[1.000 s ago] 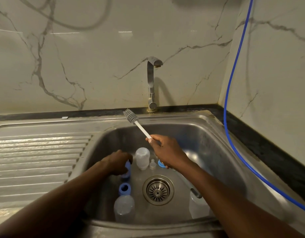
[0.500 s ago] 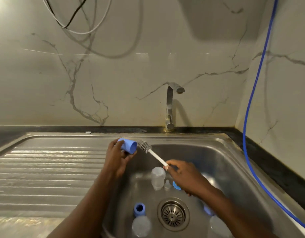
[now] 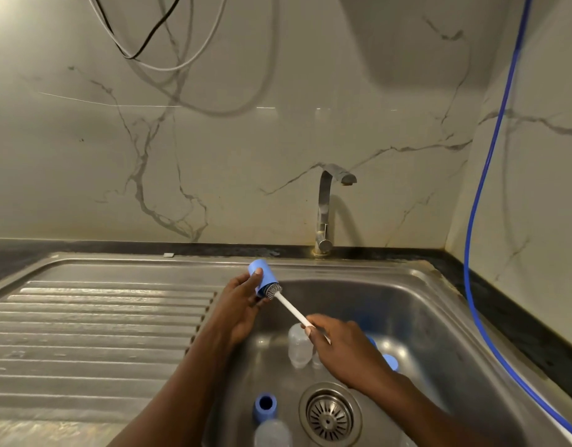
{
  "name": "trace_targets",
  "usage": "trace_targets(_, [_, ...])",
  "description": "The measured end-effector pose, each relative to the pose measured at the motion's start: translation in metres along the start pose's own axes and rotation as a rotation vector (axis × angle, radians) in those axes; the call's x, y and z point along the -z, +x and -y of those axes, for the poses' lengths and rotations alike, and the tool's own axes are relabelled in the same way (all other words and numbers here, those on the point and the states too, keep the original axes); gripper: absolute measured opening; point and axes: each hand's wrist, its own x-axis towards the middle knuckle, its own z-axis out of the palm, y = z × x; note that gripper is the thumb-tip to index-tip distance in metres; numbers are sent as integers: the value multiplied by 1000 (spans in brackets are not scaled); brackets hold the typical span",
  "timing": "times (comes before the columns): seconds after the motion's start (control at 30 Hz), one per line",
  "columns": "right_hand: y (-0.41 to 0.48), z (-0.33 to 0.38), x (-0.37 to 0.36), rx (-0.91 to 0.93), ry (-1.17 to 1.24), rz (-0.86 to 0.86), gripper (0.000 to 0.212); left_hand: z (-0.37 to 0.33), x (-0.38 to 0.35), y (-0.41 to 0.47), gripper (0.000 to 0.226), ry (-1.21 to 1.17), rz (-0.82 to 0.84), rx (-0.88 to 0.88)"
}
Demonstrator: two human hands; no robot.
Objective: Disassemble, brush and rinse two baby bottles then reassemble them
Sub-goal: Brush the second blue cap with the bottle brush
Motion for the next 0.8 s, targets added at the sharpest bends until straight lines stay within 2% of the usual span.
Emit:
trace_targets(0.1, [-1, 0, 0, -19, -7, -6, 20, 1, 0, 2, 39, -31, 3, 30])
trace_targets(0.27, [-7, 23, -2, -14, 107, 31, 23, 3, -4, 6, 47, -192, 34, 43])
trace_targets(0.3, [-10, 29, -1, -80, 278, 92, 24, 2, -5, 5, 50, -263, 61, 51])
trace_targets(0.33, [-12, 34, 2, -181, 547, 180, 25, 1, -4, 4, 57, -339, 109, 62])
trace_targets(0.4, [-14, 42, 15, -326, 1019, 401, 28, -3, 4, 4, 85, -454, 267, 87])
trace_targets(0.43, [-14, 44, 21, -343, 1135, 475, 30, -6, 8, 4, 96, -453, 357, 105])
trace_targets(0.47, [-13, 45, 25, -358, 1197, 525, 31, -9, 10, 3, 97, -412, 412, 115])
trace_targets(0.5, [-13, 45, 28, -365, 1193, 523, 31, -9, 10, 2, 90, -348, 416, 121])
trace_targets(0.53, [-13, 45, 25, -365, 1111, 469, 31, -6, 9, 3, 77, -263, 345, 113])
trace_targets(0.57, [-12, 45, 22, -335, 928, 383, 30, -2, 9, 4, 62, -165, 234, 92])
trace_targets(0.63, [-10, 39, 13, -204, 381, 161, 28, 4, 11, 10, 42, 2, 69, 15])
trace_targets(0.67, [-9, 34, 9, -120, 146, 86, 27, 5, 10, 11, 38, 35, 43, 0])
trace_targets(0.7, [-9, 29, 7, -80, 17, 42, 27, 4, 10, 11, 36, 39, 45, 12])
trace_targets(0.8, [-10, 20, 7, -64, -68, 5, 25, 2, 4, 8, 28, 31, 40, 75])
